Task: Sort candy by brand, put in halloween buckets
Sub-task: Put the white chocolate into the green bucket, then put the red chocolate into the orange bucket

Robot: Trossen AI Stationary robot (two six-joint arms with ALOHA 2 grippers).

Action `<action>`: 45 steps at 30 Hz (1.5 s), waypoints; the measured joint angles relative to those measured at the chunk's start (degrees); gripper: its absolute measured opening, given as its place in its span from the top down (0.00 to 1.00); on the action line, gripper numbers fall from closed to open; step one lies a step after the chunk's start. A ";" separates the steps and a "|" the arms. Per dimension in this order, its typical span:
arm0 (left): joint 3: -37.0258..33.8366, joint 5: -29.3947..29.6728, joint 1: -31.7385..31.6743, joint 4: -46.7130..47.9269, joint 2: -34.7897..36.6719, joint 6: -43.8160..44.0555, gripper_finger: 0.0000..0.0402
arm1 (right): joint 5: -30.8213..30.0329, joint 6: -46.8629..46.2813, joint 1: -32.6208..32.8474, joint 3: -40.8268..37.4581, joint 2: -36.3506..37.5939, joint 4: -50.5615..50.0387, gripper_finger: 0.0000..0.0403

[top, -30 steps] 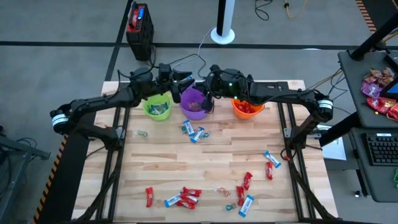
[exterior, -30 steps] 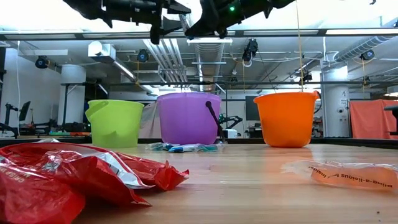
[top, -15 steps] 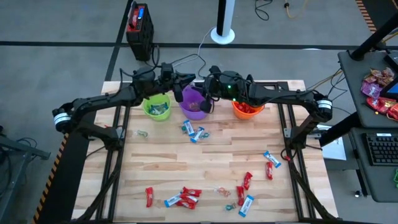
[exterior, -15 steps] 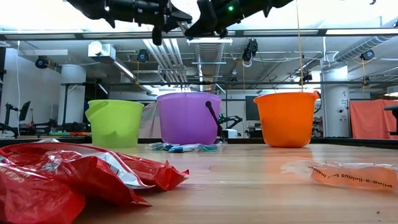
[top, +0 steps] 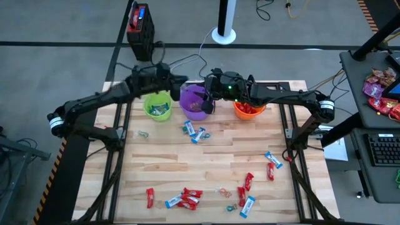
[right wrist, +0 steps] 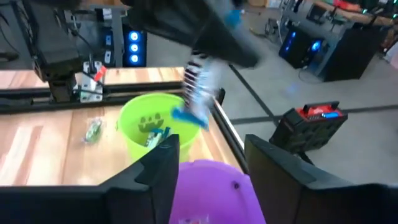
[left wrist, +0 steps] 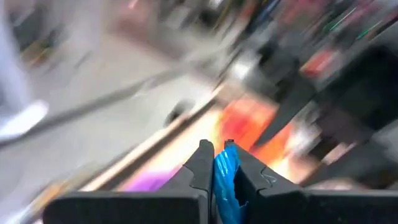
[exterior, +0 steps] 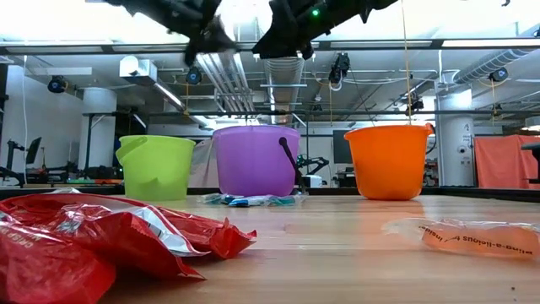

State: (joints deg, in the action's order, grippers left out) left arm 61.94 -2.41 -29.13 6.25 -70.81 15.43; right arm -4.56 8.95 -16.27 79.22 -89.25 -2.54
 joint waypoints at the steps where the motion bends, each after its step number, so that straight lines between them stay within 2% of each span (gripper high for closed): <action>1: 2.16 2.65 -0.28 9.15 0.51 -0.94 0.98 | 0.00 -0.02 0.00 0.00 0.00 -0.48 0.55; 5: 9.57 17.03 -0.43 45.25 0.09 -3.04 0.98 | 0.00 -0.23 0.00 0.00 0.00 -1.43 0.53; 7: 9.97 20.26 -0.85 54.70 -0.34 -3.40 0.98 | 0.00 -0.35 0.00 0.00 0.00 -1.32 0.53; 8: 9.14 20.46 -1.23 55.93 -0.38 -3.96 0.98 | 0.00 -0.33 0.00 0.00 0.00 -1.30 0.53; 11: 4.41 20.05 -1.47 52.90 0.21 -6.55 0.98 | 0.00 -0.15 0.00 0.00 0.00 -1.34 0.54; 15: -1.81 19.30 -2.06 44.08 0.13 -9.75 0.98 | 0.00 -1.10 0.00 0.00 0.00 -1.31 0.55; 19: -5.40 19.83 -3.07 37.82 -0.39 -8.64 0.97 | 0.02 -2.59 0.02 -0.02 0.00 -1.37 0.55; 28: -5.51 19.86 -3.14 36.56 0.01 -8.34 0.73 | 0.54 -9.06 0.49 -0.02 0.14 -4.21 0.55; 30: -5.20 19.80 -2.95 37.68 0.53 -7.46 0.68 | 1.07 -14.76 0.62 -0.02 0.80 -8.14 0.55; 32: -4.30 18.80 -2.40 38.15 1.46 -4.95 0.65 | 4.95 -20.69 0.63 0.81 1.82 -14.51 0.55; 35: -3.57 14.81 -0.97 37.25 3.83 -2.09 0.61 | 14.72 -26.97 0.64 3.21 2.99 -26.43 0.55; 40: -3.57 9.61 3.14 27.27 8.62 -2.97 0.59 | 33.33 -41.48 3.05 5.25 3.13 -46.19 0.55; 42: -3.57 9.14 4.54 22.71 10.12 -4.68 0.59 | 35.25 -48.20 6.29 4.94 3.13 -52.68 0.55; 45: -3.57 9.17 5.35 17.89 11.85 -6.57 0.59 | 32.47 -52.94 13.35 3.67 3.08 -64.50 0.55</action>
State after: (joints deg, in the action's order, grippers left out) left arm 58.37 6.75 -23.78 24.14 -58.96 8.86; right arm 27.91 -43.99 -2.92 82.89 -86.17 -67.03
